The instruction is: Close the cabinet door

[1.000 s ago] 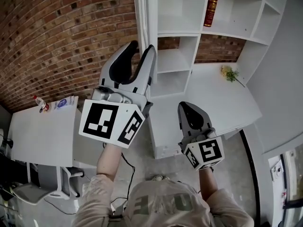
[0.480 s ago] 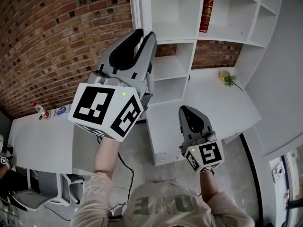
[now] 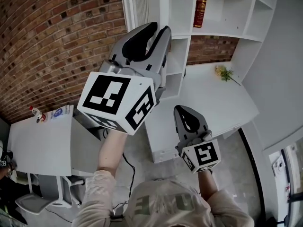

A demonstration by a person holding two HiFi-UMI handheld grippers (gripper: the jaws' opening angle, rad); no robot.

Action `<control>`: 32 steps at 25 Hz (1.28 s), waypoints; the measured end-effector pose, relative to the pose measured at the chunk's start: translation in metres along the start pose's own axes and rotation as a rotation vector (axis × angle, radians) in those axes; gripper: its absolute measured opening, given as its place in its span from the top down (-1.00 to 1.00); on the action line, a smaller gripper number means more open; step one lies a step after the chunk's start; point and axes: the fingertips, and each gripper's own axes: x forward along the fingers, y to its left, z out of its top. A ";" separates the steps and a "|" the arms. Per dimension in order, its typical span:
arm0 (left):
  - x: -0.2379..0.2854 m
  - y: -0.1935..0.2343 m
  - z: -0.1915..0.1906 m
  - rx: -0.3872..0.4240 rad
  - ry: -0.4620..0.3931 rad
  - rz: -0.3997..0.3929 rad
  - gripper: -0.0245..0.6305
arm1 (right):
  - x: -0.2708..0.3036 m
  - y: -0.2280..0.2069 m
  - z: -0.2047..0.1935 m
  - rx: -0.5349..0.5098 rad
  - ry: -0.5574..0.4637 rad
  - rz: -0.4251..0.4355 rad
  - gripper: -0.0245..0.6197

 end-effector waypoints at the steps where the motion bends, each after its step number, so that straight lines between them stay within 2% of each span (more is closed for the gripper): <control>1: 0.005 -0.003 -0.003 -0.003 -0.001 -0.006 0.61 | -0.002 -0.002 -0.001 -0.003 0.004 -0.007 0.87; 6: 0.037 -0.020 -0.016 -0.003 0.004 -0.034 0.63 | -0.017 -0.025 -0.006 0.007 0.017 -0.081 0.87; 9: 0.057 -0.027 -0.025 -0.038 0.010 -0.046 0.65 | -0.024 -0.036 -0.006 0.005 0.018 -0.111 0.87; 13: 0.092 -0.036 -0.041 -0.042 0.050 -0.053 0.68 | -0.031 -0.048 -0.006 -0.003 0.018 -0.144 0.87; 16: 0.123 -0.039 -0.056 -0.006 0.088 -0.025 0.71 | -0.036 -0.058 -0.006 -0.008 0.019 -0.170 0.87; 17: 0.133 -0.036 -0.062 0.012 0.100 -0.001 0.72 | -0.037 -0.061 -0.007 -0.010 0.021 -0.179 0.87; 18: 0.143 -0.031 -0.067 0.034 0.111 0.028 0.81 | -0.039 -0.064 -0.009 -0.011 0.025 -0.187 0.87; 20: 0.162 -0.018 -0.081 0.067 0.140 0.068 0.82 | -0.044 -0.072 -0.014 -0.009 0.038 -0.204 0.87; 25: 0.198 0.001 -0.118 0.070 0.219 0.091 0.82 | -0.054 -0.096 -0.032 0.024 0.076 -0.255 0.87; 32: 0.220 0.010 -0.138 0.117 0.200 0.135 0.87 | -0.057 -0.117 -0.050 0.049 0.104 -0.298 0.87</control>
